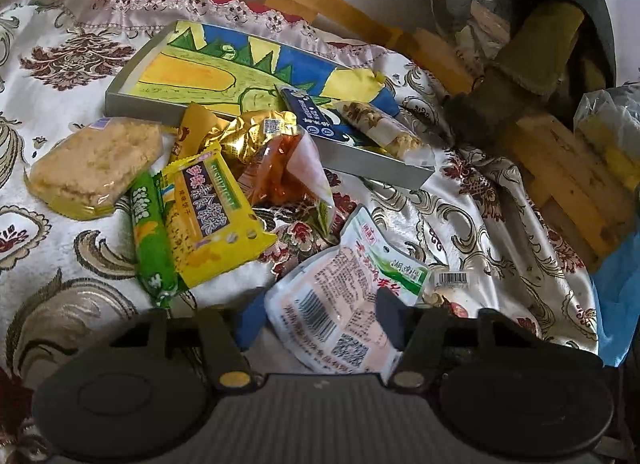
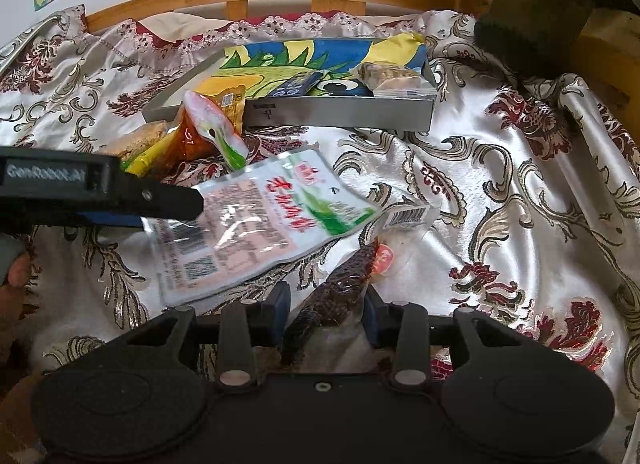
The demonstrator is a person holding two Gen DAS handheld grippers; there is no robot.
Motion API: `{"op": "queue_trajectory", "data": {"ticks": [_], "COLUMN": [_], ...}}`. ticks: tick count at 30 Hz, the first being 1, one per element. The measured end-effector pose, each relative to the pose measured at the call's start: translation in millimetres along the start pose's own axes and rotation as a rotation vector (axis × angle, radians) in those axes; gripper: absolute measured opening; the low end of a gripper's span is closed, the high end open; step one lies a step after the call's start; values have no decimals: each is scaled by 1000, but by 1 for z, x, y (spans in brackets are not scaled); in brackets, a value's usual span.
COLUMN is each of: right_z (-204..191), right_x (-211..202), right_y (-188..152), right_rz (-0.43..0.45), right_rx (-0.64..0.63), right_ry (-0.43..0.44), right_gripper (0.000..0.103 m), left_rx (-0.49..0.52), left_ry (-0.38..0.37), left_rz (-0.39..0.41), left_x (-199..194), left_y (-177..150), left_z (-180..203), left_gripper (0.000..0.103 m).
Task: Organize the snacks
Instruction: 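Grasp the spicy seaweed packet with the left tool while the right tool holds the fish snack, then lift the seaweed packet with the left tool while the right tool lifts the fish snack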
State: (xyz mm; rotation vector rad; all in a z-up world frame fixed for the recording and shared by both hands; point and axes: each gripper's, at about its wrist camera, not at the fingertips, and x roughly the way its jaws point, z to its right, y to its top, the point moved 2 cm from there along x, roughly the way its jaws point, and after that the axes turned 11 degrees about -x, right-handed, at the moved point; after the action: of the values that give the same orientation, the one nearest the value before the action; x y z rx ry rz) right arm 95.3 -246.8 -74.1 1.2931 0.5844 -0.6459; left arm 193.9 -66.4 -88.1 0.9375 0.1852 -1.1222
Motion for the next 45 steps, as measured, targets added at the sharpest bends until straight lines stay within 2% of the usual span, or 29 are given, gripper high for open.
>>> {"op": "queue_trajectory", "data": {"ticks": [1,6,9,11,13,16,18,21,23,27,31,38,41,45], "right_z": [0,0,0,1,0,1,1,3,3,6,5,10,8,9], "right_x": [0,1,1,1,2,2,2,0,-4,-12,-18,-26,-25,-27], "right_y": [0,0,0,0,0,1,2,0,-2,-3,-5,-7,-10,-10], "right_rz": [0,1,2,2,-1,-5,-9,-16,-21,-32,-36,-42,-53,-54], "right_rx": [1,2,4,8,8,0,2,33,50,70,51,14,1,20], "right_ry": [1,0,1,-2,-6,-10,-9,2,13,-5,-33,-89,-94,-87], "right_gripper": [42,42,42,42,42,42,42,42,42,36,34,33,33,33], "left_rx": [0,-26,-26,-10,53,222,291,294,288,353,461,636,635,582], "left_ry": [-8,-53,2,39,55,84,96,44,10,7,63,148,183,215], "left_rz": [5,10,-4,6,1,-37,-72,-136,-172,-246,-302,-332,-351,-346], "left_x": [-1,-5,0,2,6,18,28,37,38,44,53,73,84,89], "left_y": [-1,-3,-3,-1,0,-1,-1,7,13,13,6,-11,-12,-7], "left_z": [0,-2,-3,0,8,28,39,47,51,61,77,100,103,99], "left_gripper": [53,48,48,58,73,75,76,87,90,97,99,100,99,90]}}
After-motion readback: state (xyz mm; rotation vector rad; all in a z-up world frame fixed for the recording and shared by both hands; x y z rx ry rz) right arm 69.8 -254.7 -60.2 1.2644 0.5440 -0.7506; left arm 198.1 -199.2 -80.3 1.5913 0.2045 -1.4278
